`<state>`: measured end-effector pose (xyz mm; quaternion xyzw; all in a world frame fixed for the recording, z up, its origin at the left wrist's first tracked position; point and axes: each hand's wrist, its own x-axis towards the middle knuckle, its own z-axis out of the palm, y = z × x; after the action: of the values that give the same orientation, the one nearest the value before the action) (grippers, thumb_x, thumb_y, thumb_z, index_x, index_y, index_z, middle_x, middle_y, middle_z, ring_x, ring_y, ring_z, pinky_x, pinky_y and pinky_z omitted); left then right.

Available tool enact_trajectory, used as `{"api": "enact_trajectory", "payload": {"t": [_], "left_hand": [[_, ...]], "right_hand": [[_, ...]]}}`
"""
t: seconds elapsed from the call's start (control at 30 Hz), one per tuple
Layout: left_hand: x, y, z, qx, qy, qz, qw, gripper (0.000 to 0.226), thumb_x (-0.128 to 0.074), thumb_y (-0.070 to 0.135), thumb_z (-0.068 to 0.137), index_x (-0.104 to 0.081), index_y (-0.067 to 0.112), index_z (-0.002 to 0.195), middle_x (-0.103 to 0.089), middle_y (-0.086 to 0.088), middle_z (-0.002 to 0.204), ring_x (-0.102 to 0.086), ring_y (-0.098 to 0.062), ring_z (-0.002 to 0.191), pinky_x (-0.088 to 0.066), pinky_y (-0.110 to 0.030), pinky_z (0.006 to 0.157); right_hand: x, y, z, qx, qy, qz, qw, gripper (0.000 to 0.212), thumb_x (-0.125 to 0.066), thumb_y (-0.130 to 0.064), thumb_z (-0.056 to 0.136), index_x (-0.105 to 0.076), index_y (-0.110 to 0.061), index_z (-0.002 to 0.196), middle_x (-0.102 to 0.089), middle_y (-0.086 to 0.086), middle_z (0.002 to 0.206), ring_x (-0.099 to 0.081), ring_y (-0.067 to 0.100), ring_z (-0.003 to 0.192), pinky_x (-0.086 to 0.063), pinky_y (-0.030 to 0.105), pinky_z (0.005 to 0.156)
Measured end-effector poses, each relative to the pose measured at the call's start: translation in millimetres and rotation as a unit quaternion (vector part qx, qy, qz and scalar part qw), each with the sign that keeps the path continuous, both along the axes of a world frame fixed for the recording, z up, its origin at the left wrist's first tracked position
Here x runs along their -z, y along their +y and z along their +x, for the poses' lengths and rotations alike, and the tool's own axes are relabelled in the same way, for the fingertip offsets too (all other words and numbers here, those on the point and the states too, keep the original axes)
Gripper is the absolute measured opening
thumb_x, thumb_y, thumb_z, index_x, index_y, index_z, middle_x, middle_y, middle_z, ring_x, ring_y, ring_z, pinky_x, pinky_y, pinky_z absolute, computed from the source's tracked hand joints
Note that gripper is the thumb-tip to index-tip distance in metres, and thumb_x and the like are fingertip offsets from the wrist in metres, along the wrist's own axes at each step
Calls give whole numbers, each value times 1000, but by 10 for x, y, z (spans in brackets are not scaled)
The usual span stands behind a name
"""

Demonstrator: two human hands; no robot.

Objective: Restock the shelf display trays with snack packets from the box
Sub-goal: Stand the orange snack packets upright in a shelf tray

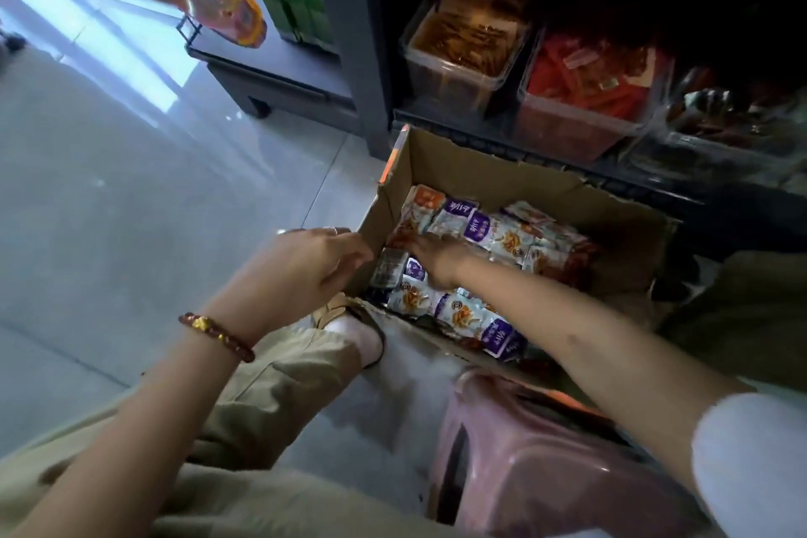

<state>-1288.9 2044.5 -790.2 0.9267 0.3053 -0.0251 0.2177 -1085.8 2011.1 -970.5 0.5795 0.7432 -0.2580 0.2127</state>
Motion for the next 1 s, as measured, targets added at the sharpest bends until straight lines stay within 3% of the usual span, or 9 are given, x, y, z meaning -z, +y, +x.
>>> {"api": "enact_trajectory", "payload": {"t": [0.1, 0.17, 0.37, 0.5, 0.63, 0.73, 0.8, 0.87, 1.0], "left_hand": [[74, -16, -25, 2, -5, -23, 1000, 36, -33, 37, 87, -65, 27, 100, -69, 9, 91, -66, -19, 75, -55, -39, 66], [111, -2, -25, 11, 1, -26, 1000, 39, -29, 41, 85, -63, 29, 99, -69, 9, 91, -66, -20, 74, -54, -39, 66], [94, 61, 38, -3, -13, -19, 1000, 24, -47, 22, 90, -67, 22, 103, -70, 8, 92, -66, -18, 79, -53, -35, 69], [141, 77, -1, -11, -8, -25, 1000, 21, -56, 13, 90, -67, 21, 106, -69, 6, 96, -66, -20, 83, -53, -35, 73], [300, -5, -42, -58, -45, -67, 995, 27, -56, 20, 89, -61, 22, 116, -57, 4, 117, -60, -20, 95, -50, -37, 80], [406, -154, 16, -142, -100, -196, 965, 46, -65, 26, 86, -43, 26, 127, -44, 7, 130, -57, -16, 108, -48, -42, 94], [450, -250, 107, -198, -159, -299, 920, 55, -71, 18, 83, -36, 25, 125, -49, 4, 129, -57, -10, 113, -50, -40, 96], [507, -331, 199, -240, -199, -310, 898, 56, -72, 9, 80, -34, 19, 120, -51, 9, 121, -55, 0, 112, -52, -32, 93], [551, -375, 282, -307, -219, -321, 869, 49, -73, 3, 78, -39, 16, 111, -58, 4, 109, -65, -12, 99, -58, -29, 77]], "right_hand": [[170, 8, -204, -40, -36, -43, 998, 73, -49, -20, 95, -4, -21, 152, -2, 6, 160, -8, 27, 146, -33, 45, 107], [242, -28, -253, -53, -48, -58, 996, 62, -38, -16, 100, -7, -26, 152, 0, 6, 160, -3, 29, 146, -31, 48, 106], [274, -75, -163, -65, -16, 15, 998, 48, -44, -12, 98, -34, -27, 142, -28, 12, 150, -39, 34, 129, -43, 43, 95], [130, -109, 17, 42, 143, 153, 977, 30, -45, -4, 95, -57, -7, 123, -57, 13, 126, -54, 32, 113, -43, 40, 90], [-366, -124, 156, 282, 316, 216, 880, 23, -48, -6, 96, -66, -5, 110, -67, 7, 106, -61, 16, 99, -47, 32, 81], [-865, -129, 196, 412, 458, 148, 774, 22, -43, -9, 100, -61, 0, 109, -64, -6, 87, -63, -8, 71, -52, 16, 60], [-1119, -144, 224, 444, 548, 78, 705, 19, -43, -6, 99, -59, 1, 105, -65, -3, 86, -67, -2, 69, -54, 14, 58], [-1285, -204, 222, 435, 591, 16, 679, 16, -45, -5, 98, -60, -7, 99, -70, -3, 83, -69, 5, 71, -56, 16, 60], [-1330, -348, 176, 447, 638, -96, 619, 15, -47, -9, 97, -61, -8, 103, -72, 3, 89, -70, 13, 78, -58, 22, 68]]}}
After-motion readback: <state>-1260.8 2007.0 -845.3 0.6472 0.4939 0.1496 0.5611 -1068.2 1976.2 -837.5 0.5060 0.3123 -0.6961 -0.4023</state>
